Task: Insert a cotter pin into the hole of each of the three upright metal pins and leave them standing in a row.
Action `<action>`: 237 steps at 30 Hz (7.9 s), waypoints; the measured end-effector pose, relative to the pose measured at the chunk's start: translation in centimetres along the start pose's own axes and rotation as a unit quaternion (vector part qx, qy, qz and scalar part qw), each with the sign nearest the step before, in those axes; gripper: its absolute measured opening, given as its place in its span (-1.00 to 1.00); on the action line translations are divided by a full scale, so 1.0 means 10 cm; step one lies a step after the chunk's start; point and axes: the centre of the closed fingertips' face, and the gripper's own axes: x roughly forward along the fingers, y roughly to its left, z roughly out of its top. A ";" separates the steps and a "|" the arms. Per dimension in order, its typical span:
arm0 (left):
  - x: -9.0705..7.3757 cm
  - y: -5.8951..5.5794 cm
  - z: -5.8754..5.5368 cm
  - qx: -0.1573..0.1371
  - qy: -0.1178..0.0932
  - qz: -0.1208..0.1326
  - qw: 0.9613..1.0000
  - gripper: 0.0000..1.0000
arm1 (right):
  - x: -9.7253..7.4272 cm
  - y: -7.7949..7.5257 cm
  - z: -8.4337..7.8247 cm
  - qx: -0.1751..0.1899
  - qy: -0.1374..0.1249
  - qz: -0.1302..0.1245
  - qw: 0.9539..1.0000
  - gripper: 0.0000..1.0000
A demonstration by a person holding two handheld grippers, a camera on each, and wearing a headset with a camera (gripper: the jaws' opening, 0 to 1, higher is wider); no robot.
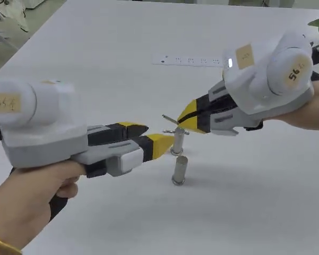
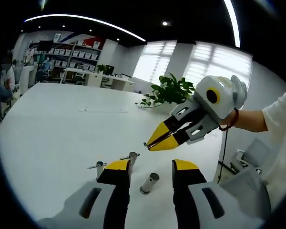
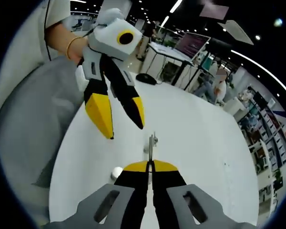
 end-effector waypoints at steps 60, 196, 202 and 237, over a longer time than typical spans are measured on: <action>0.09 -0.05 -0.15 -0.065 0.037 -0.017 0.997 -1.00 | 0.00 0.24 0.14 -0.003 -0.029 0.018 0.999 -0.84; 0.60 0.02 -0.79 0.143 0.094 -0.020 0.985 -0.67 | -0.02 0.55 -0.83 0.135 0.031 0.161 0.977 -0.95; 0.62 0.01 -0.81 0.140 0.097 -0.021 0.985 -0.75 | 0.00 0.55 -0.82 0.131 0.032 0.165 0.977 -0.95; 0.65 0.04 -0.88 0.084 0.083 -0.010 0.993 -0.74 | 0.09 0.56 -0.66 0.131 0.051 0.158 0.977 -0.94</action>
